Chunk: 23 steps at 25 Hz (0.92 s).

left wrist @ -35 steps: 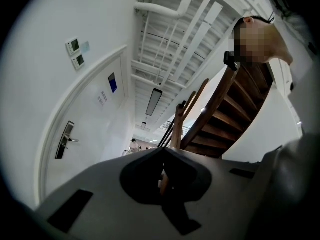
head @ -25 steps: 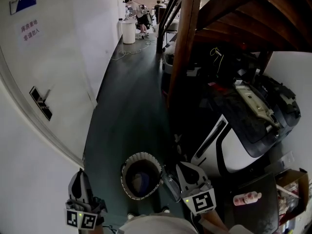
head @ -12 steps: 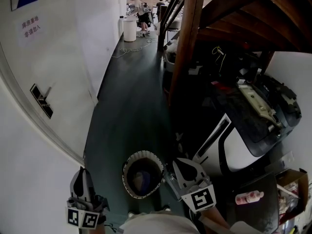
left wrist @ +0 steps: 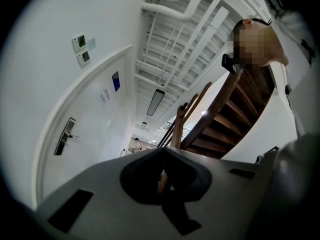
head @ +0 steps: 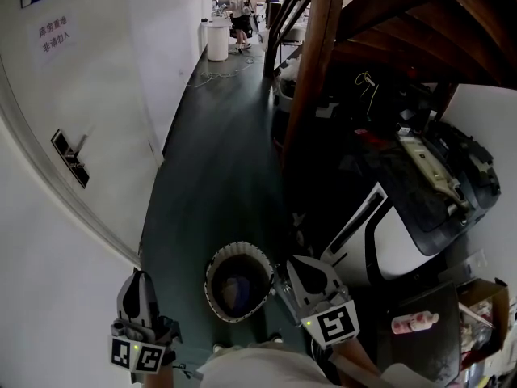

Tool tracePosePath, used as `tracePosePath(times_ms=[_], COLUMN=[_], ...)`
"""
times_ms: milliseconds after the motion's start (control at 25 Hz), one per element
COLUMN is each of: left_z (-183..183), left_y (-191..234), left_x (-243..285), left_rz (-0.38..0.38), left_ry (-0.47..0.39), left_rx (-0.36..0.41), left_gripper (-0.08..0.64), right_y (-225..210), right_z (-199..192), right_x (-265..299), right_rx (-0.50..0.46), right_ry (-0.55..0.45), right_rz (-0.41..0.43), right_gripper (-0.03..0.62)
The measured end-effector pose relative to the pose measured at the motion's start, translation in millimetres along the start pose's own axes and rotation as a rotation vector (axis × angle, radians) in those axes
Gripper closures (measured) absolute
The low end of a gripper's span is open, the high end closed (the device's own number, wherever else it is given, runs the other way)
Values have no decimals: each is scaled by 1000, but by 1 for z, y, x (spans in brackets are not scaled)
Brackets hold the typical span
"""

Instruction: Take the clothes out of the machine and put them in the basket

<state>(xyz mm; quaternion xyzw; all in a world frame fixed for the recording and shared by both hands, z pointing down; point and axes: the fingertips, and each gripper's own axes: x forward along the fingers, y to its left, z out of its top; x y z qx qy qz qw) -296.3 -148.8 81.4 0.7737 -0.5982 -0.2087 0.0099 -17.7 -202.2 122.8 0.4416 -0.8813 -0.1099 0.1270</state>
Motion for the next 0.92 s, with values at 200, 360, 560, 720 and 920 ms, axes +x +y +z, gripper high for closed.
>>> tracePosePath(times_ms=[200,360,560,720,920], left_z=[3,4,0,-2,-6], left_y=[5,10,19,24,30], left_x=[-2,-5,-9,-10,-10], left_rz=[-6,-6,-8,-13,-16], left_ry=[-8,-12,-6,-4,-5], left_rx=[-6,-18,-44,-53,-62], left_gripper=[545,546,545,545,545], right_y=[3,8,17,22,21], right_z=[6,11,15,16,16], right_x=[3,3,7,8,11], right_rx=[-10,-23,-34,-37,-39], right_ry=[-7,-5,0,4,1], right_rz=[-8,-7,-8,-15,-31], right_gripper=[581,581,581,581,581])
